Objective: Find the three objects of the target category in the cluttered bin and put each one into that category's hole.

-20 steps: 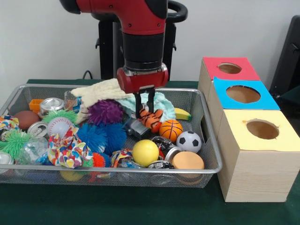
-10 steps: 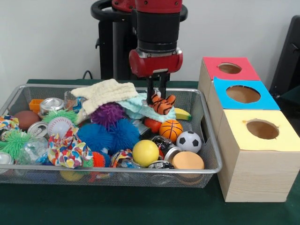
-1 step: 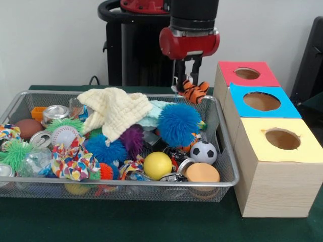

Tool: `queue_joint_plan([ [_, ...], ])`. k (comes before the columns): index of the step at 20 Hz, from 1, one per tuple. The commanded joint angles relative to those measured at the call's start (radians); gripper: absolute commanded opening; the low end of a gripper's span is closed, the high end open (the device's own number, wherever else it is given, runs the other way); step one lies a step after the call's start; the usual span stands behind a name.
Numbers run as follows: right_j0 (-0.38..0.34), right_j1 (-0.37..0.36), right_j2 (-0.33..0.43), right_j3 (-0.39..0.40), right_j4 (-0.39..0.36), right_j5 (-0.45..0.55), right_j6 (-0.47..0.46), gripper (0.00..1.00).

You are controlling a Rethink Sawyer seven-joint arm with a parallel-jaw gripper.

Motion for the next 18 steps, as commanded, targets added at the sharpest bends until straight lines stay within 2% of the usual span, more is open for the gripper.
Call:
queue_joint_plan([
  [1,0.053,-0.090,-0.062,0.082,0.079,0.141,0.249,0.00],
  [8,0.094,-0.095,-0.108,0.087,0.109,0.143,0.250,0.00],
  [18,0.065,-0.104,-0.106,0.109,0.155,0.138,0.173,0.00],
])
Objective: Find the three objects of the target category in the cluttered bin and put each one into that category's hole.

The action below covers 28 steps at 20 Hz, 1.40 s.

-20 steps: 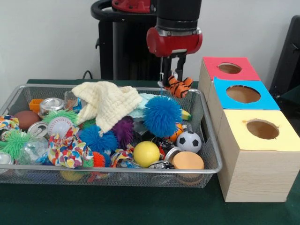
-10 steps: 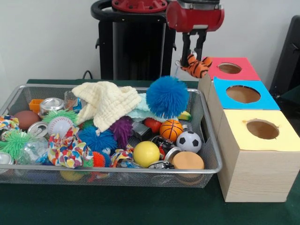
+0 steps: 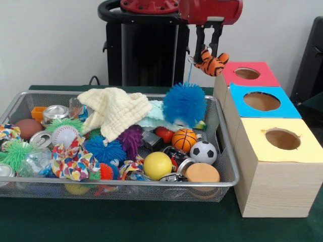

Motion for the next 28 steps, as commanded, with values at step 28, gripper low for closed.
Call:
queue_joint_plan([
  [28,0.059,0.009,-0.088,0.278,0.107,-0.140,0.297,0.00],
])
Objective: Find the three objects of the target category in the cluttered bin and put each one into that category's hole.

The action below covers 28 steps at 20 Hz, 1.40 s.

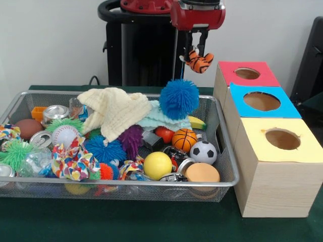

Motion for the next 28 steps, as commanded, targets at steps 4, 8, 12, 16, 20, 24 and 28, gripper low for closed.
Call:
queue_joint_plan([
  [4,0.077,0.013,-0.048,0.053,0.068,-0.020,0.308,0.00],
  [8,0.110,0.005,-0.070,0.052,0.083,-0.010,0.318,0.00],
  [12,0.141,-0.001,-0.088,0.060,0.106,-0.011,0.329,0.00],
  [16,0.177,-0.005,-0.111,0.051,0.122,-0.001,0.339,0.00],
  [20,0.205,0.002,-0.117,0.045,0.140,-0.005,0.355,0.00],
  [24,0.245,0.008,-0.127,0.037,0.153,-0.007,0.382,0.00],
  [28,0.281,0.027,-0.140,0.033,0.160,-0.025,0.415,0.00],
])
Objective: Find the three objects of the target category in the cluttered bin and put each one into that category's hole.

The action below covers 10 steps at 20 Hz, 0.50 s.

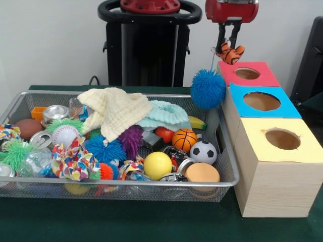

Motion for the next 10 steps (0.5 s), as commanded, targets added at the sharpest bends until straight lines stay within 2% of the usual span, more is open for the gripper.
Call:
queue_joint_plan([
  [1,0.042,0.033,-0.015,0.016,0.060,-0.027,0.308,0.00],
  [10,0.056,0.068,-0.009,0.029,0.060,-0.092,0.335,0.00],
])
